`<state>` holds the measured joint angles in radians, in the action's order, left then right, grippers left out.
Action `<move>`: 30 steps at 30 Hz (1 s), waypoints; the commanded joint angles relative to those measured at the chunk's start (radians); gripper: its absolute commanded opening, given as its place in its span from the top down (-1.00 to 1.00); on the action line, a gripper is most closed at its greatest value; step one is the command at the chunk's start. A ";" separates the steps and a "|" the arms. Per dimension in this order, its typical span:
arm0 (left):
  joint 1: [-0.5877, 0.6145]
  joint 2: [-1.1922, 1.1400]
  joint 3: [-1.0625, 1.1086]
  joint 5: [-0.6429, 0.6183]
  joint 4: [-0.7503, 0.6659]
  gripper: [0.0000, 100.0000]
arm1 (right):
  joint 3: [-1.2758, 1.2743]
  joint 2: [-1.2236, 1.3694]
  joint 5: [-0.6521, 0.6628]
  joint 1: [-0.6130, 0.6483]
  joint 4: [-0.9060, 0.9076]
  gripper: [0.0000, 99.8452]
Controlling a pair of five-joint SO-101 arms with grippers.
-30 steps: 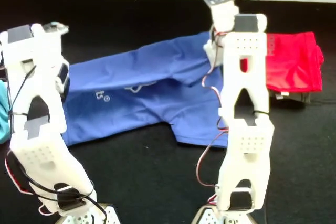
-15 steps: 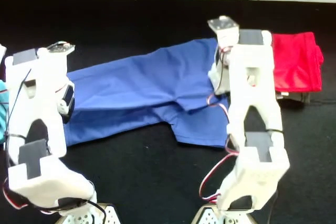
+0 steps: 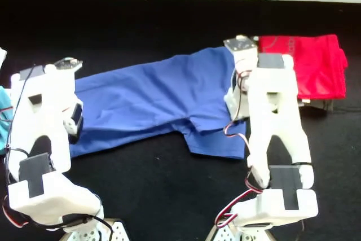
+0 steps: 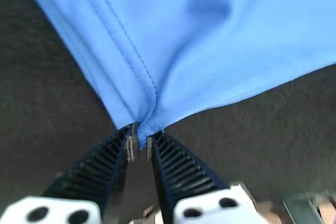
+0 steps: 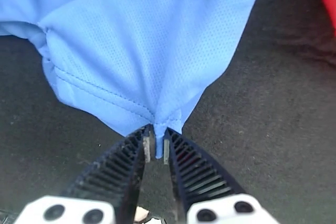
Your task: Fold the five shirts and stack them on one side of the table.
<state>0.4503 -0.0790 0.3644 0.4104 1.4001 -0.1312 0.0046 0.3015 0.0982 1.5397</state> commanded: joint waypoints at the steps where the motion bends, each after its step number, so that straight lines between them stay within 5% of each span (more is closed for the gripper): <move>1: 0.004 0.050 0.054 0.009 -0.046 0.98 | -0.074 -0.047 -0.003 0.008 -0.082 0.99; 21: 0.010 0.048 0.074 0.009 -0.117 0.98 | -0.145 -0.099 -0.011 0.010 -0.053 0.99; 30: 0.062 0.048 0.073 0.080 -0.121 0.98 | -0.145 -0.151 -0.012 0.105 -0.071 0.99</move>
<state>0.4918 -0.0790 0.4365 0.4473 1.2866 -0.2800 -0.1105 0.3015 0.1887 1.4784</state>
